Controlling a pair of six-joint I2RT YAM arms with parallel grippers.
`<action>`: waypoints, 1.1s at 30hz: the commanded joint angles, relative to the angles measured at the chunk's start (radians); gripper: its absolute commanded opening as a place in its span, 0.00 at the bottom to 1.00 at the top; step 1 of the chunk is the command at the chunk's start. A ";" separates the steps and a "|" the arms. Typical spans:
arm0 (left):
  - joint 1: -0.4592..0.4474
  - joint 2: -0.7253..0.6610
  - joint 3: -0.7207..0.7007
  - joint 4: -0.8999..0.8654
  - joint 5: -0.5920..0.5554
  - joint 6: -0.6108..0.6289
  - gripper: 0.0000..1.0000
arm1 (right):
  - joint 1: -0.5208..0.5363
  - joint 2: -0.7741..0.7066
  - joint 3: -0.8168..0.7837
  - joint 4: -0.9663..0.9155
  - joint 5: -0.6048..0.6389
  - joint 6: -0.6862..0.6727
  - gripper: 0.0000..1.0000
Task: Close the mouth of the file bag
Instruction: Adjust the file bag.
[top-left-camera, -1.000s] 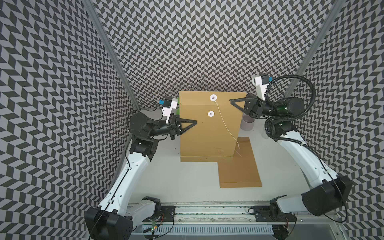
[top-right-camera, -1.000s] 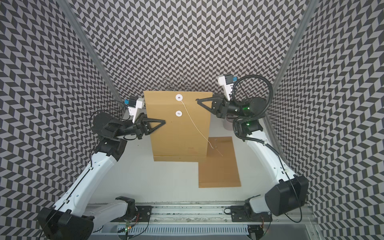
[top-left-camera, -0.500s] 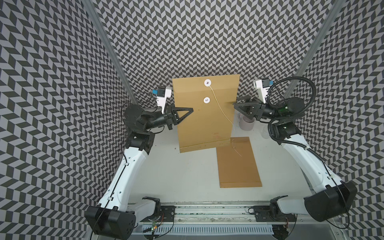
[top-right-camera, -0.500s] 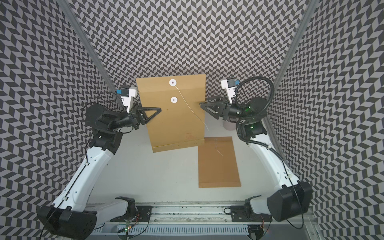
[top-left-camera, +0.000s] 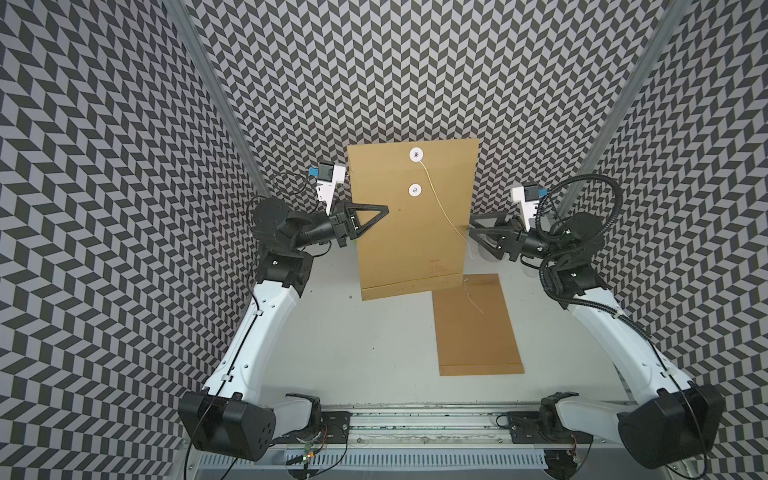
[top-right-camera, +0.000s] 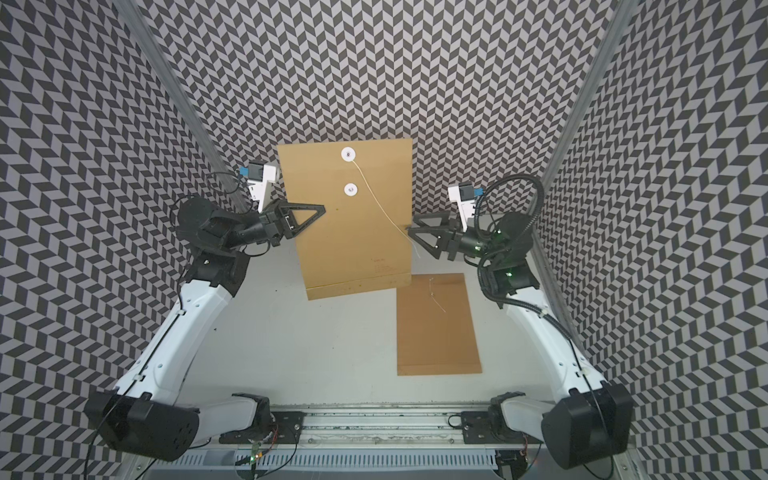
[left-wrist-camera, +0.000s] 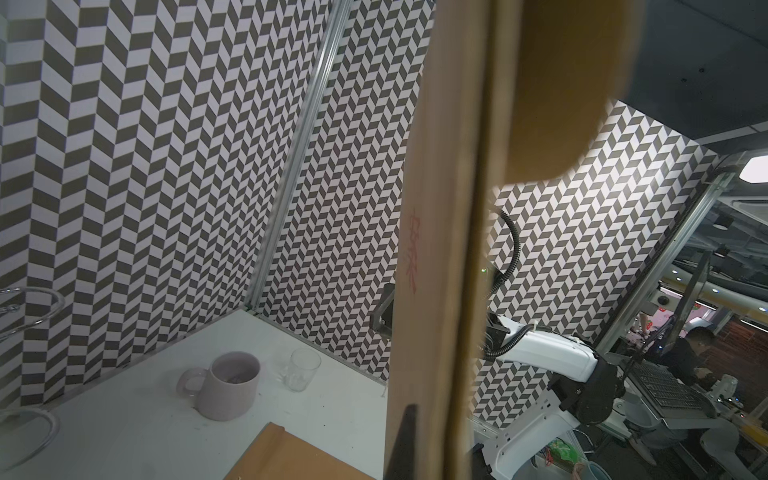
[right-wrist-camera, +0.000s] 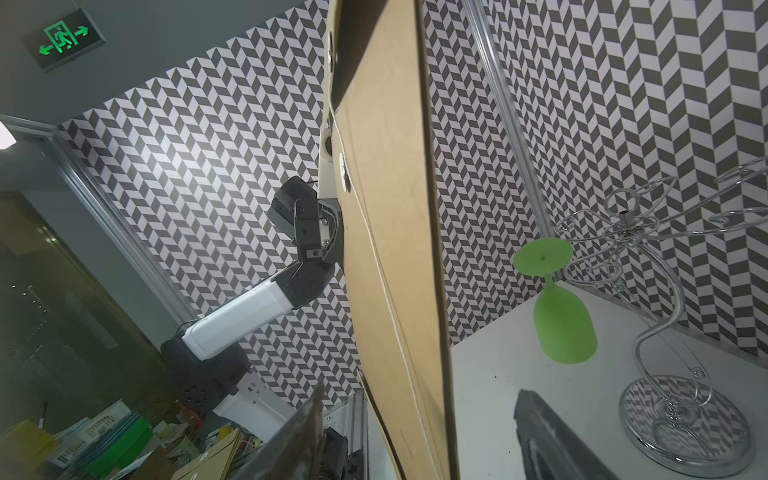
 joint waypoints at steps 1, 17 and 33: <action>-0.040 0.000 0.040 -0.029 0.048 0.050 0.00 | 0.034 0.033 0.043 0.112 -0.063 0.025 0.69; -0.016 0.030 0.043 -0.053 0.113 0.137 0.35 | 0.035 0.028 0.034 0.273 -0.274 0.228 0.00; -0.078 0.033 0.048 0.018 0.149 0.119 0.03 | 0.055 0.078 0.061 0.296 -0.290 0.296 0.00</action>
